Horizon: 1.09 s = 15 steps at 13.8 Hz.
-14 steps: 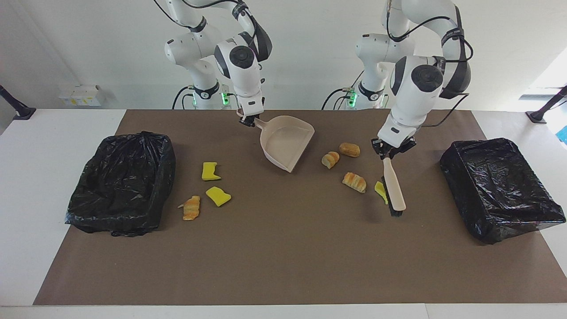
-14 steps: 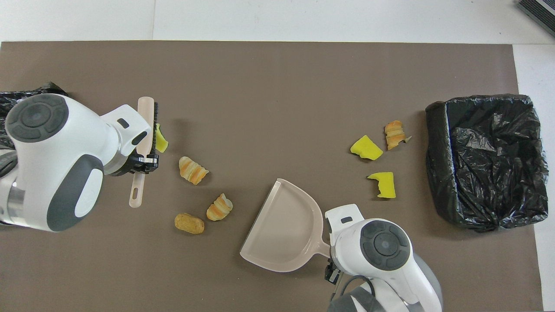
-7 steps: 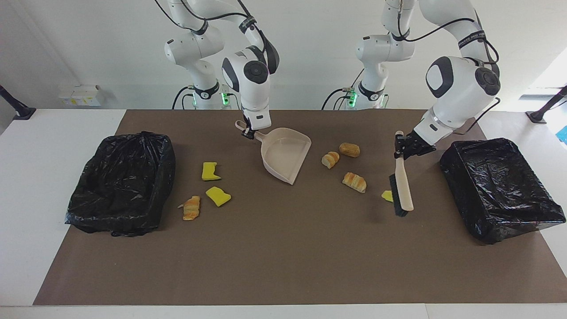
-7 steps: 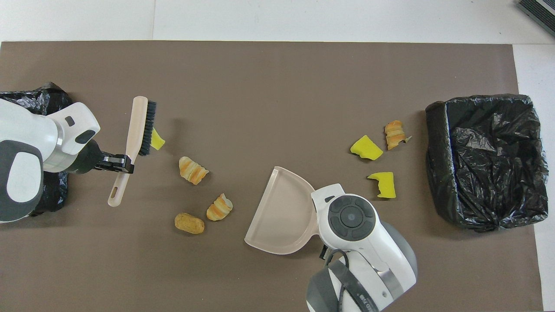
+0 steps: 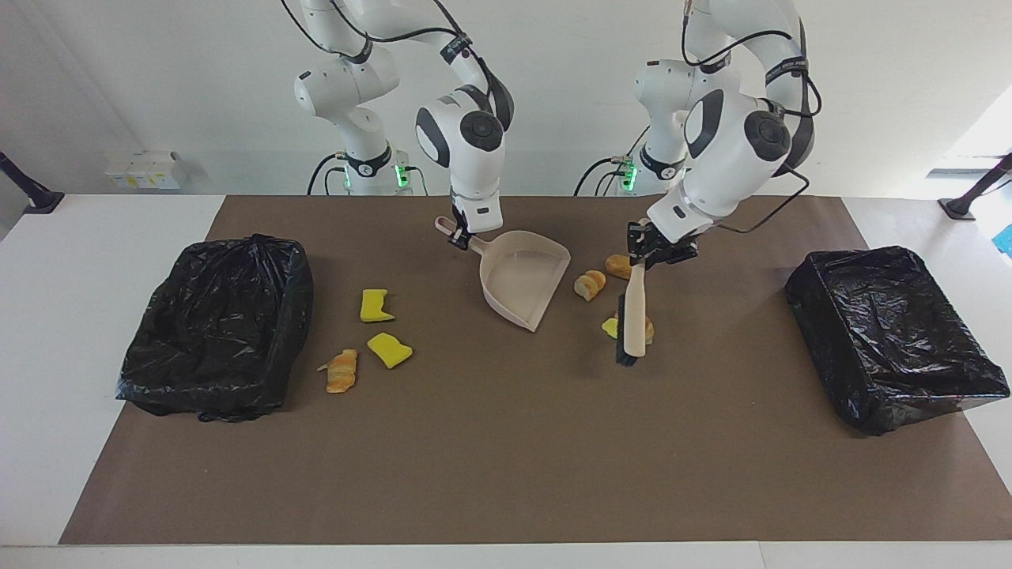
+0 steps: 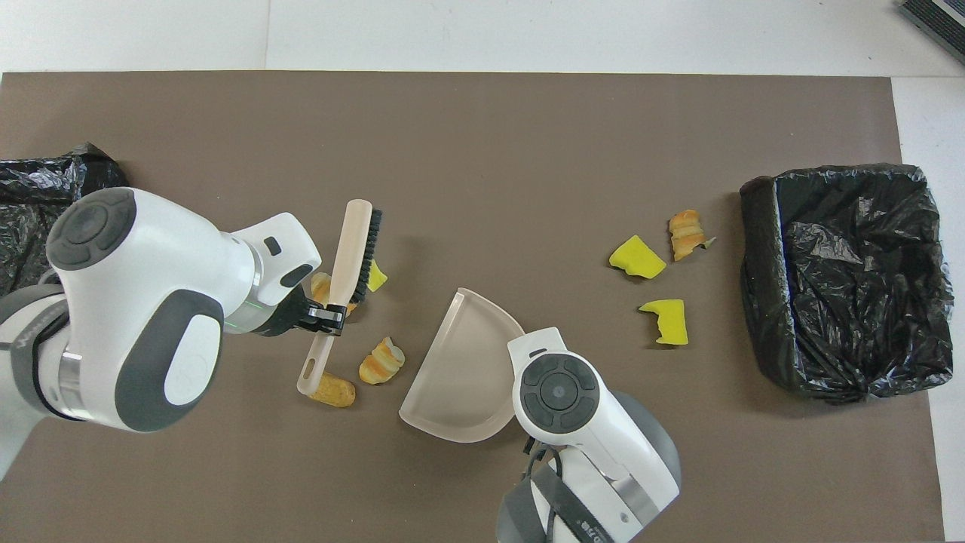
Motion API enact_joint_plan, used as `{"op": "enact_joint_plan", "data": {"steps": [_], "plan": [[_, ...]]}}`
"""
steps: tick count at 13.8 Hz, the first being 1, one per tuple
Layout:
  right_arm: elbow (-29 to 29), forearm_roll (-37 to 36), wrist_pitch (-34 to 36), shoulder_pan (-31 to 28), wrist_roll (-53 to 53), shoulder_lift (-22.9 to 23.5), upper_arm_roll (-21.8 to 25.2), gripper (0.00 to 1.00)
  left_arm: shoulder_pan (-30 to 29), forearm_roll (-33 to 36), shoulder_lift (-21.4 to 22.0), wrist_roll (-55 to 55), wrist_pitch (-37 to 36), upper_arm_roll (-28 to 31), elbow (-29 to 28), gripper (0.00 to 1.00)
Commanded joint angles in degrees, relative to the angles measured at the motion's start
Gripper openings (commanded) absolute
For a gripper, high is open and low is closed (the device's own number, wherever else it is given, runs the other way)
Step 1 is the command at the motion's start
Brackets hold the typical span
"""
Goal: Sweep and dump trash in bin
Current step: 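Sweep the foam pieces toward the dustpan with the brush in the left gripper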
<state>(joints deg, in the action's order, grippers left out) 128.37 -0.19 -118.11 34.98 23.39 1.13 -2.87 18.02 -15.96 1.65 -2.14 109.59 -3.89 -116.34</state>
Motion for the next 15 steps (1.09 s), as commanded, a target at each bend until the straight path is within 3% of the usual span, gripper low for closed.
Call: {"op": "enact_joint_plan", "data": {"steps": [1, 3, 6, 11, 15], "plan": [[-0.9, -0.9, -1.9, 0.8, -3.0, 2.1, -0.3, 0.00, 3.9, -0.8, 7.5, -1.4, 0.7, 1.0, -9.6, 0.00], [-0.9, -0.9, -1.9, 0.9, -3.1, 2.2, -0.3, 0.00, 4.0, -0.7, 13.0, -0.6, 3.3, 1.1, -17.7, 0.00], [-1.1, -0.6, -2.0, 0.9, -3.3, 2.4, -0.3, 0.00, -0.9, 1.1, 13.7, 4.9, 3.6, 1.3, -20.5, 0.00], [-2.1, -0.6, -1.9, 0.9, -3.4, 2.8, -0.3, 0.00, -14.1, 1.9, 9.9, 16.9, 7.6, 1.3, -17.3, 0.00], [-2.1, -0.6, -1.9, 1.0, -3.4, 3.0, -0.3, 0.00, -15.8, 2.0, 5.0, 20.7, 12.5, 1.3, -16.9, 0.00]]}}
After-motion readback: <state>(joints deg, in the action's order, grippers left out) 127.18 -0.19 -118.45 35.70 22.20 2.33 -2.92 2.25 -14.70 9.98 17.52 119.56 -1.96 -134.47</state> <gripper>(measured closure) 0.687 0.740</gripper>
